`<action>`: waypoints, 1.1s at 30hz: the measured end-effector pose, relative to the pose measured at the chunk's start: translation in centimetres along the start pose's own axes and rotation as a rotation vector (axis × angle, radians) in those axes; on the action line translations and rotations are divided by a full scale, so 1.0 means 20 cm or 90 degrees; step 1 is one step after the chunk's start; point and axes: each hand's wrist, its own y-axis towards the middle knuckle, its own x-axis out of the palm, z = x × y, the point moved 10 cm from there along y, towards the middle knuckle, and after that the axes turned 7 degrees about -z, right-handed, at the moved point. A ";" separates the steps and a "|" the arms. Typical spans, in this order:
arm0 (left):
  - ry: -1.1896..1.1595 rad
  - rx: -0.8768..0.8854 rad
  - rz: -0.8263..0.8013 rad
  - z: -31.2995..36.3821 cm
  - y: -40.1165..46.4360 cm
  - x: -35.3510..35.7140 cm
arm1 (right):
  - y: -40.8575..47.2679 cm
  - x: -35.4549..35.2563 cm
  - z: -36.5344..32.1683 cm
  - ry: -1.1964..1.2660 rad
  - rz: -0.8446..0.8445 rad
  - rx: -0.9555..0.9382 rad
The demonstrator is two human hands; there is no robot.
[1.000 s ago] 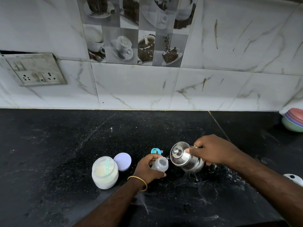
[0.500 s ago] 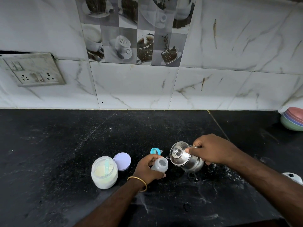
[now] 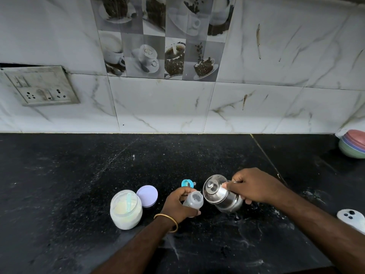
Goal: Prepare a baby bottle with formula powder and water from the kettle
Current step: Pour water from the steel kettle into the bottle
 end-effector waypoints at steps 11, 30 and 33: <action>-0.009 0.000 0.002 -0.01 -0.01 0.02 | 0.00 0.04 0.01 0.019 -0.011 -0.002; -0.053 -0.024 0.046 0.00 -0.04 -0.08 | 0.07 0.60 0.45 0.582 0.001 0.063; -0.061 -0.024 0.058 0.00 -0.04 -0.09 | 0.09 0.63 0.49 0.592 0.015 0.076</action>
